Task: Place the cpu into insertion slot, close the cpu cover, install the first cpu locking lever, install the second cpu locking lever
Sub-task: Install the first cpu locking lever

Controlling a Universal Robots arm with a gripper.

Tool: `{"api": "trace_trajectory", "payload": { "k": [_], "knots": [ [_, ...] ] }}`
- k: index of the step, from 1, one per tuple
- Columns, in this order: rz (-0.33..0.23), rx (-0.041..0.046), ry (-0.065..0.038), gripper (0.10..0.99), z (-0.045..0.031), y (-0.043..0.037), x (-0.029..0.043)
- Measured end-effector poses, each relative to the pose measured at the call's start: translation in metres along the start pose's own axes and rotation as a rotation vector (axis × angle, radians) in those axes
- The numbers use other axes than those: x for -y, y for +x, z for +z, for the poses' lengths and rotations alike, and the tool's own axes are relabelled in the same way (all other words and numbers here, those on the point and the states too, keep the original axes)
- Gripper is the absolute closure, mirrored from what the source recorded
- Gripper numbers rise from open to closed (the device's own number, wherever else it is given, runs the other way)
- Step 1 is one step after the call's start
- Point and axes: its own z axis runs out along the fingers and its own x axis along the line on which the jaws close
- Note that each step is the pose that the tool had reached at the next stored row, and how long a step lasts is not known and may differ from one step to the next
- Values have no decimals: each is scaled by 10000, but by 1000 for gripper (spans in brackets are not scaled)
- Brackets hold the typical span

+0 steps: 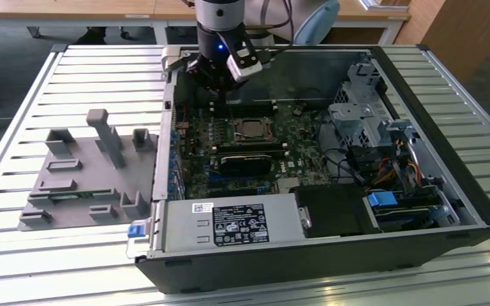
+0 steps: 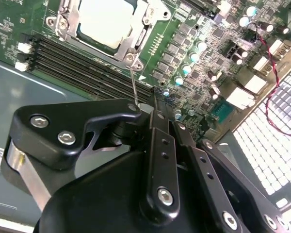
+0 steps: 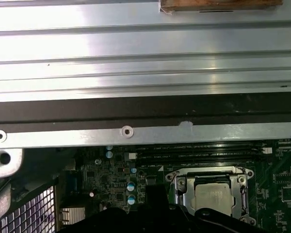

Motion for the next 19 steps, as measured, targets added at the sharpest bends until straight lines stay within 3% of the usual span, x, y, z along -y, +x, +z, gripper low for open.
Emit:
{"api": "trace_trajectory", "payload": {
  "k": [10, 19],
  "knots": [
    [2, -32, 1, 965, 6, -188, -11],
    [2, -44, 4, 965, 20, -423, -32]
  ]
}}
